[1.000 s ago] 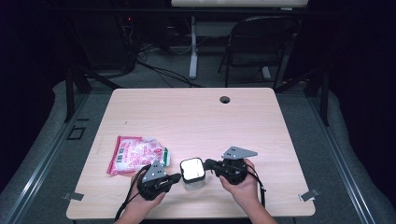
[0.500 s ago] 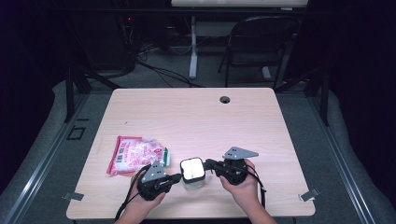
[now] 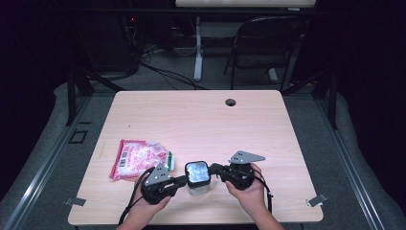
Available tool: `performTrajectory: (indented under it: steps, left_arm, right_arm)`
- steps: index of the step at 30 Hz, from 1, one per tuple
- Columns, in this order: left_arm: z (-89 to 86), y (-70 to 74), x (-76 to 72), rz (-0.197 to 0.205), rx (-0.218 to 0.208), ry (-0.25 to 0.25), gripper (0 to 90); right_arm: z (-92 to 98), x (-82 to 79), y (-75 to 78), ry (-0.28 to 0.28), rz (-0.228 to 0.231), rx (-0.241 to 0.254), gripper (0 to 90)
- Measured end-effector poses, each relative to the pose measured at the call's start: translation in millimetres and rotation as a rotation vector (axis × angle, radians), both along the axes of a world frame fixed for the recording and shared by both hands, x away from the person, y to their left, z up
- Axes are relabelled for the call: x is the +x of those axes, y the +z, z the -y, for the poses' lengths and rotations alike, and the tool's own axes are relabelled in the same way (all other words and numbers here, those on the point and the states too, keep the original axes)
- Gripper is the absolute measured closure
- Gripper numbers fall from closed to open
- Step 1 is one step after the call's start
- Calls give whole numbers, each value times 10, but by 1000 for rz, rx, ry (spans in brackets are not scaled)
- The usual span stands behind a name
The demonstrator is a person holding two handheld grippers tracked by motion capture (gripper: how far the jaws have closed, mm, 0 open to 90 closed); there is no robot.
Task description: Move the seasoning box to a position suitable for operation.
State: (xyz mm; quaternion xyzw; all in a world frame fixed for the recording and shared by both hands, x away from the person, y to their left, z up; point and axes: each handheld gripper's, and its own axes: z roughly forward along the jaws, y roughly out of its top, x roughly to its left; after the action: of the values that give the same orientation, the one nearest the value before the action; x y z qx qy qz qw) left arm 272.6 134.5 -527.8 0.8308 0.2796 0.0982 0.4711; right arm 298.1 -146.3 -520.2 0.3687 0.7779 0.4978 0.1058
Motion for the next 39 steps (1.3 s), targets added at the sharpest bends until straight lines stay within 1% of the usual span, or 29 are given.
performTrajectory:
  steps: [3, 7, 9, 12, 13, 15, 20, 22, 23, 25, 26, 27, 29, 30, 32, 33, 34, 35, 36, 38, 39]
  left_arm:
    - [20, 32, 4, 14, -6, 1, 794]
    - [48, 86, 18, 19, -3, 3, 771]
    - [60, 107, 27, 21, -7, 1, 766]
    - [72, 135, 43, 18, 4, 5, 763]
    - [79, 142, 48, 16, 7, 12, 764]
    - [90, 146, 63, 10, -4, 15, 766]
    - [111, 166, 81, 7, -3, 20, 766]
    - [116, 180, 90, 2, 2, 19, 762]
    - [125, 182, 96, -2, -2, 21, 759]
    - [140, 197, 107, -5, 5, 21, 755]
    - [154, 201, 108, -5, 2, 22, 754]
    - [166, 208, 106, -1, 9, 28, 754]
    - [183, 213, 114, 2, 2, 25, 752]
    - [189, 221, 115, -3, 6, 24, 751]
    - [202, 226, 121, 1, -1, 27, 746]
    - [203, 233, 123, -2, 4, 26, 744]
    - [206, 237, 126, -1, 2, 25, 743]
    - [212, 239, 128, 1, 0, 27, 741]
    - [216, 246, 130, 1, 7, 30, 740]
    - [221, 252, 143, -3, 4, 21, 739]
    - [226, 258, 148, -6, 9, 19, 739]
  right_arm:
    - [2, 1, -2, -2, -1, -3, 853]
    - [6, 0, -14, -5, -3, 7, 851]
    - [15, 0, -13, -2, -4, -3, 850]
    - [19, -3, -17, -5, -4, 0, 849]
    - [23, -4, -15, -2, -4, -6, 849]
    - [25, -4, -16, -4, -5, -7, 850]
    - [27, -4, -16, -5, -6, -7, 839]
    - [33, -8, -11, -1, -10, -4, 819]
    - [33, -19, -4, -1, -8, 2, 810]
    - [36, -51, 15, 5, 3, 1, 798]
    - [44, -70, 29, 15, 10, -9, 787]
    - [48, -91, 38, 24, 10, -11, 771]
    - [50, -140, 46, 42, 13, -13, 740]
    - [46, -170, 45, 46, 19, -13, 721]
    - [40, -223, 43, 64, 28, -24, 692]
    - [42, -248, 49, 77, 33, -38, 681]
    - [37, -268, 51, 86, 38, -39, 672]
    - [37, -281, 59, 91, 42, -48, 656]
    - [30, -289, 64, 96, 42, -47, 636]
    - [5, -300, 64, 102, 41, -59, 592]
    - [5, -300, 64, 102, 41, -59, 592]
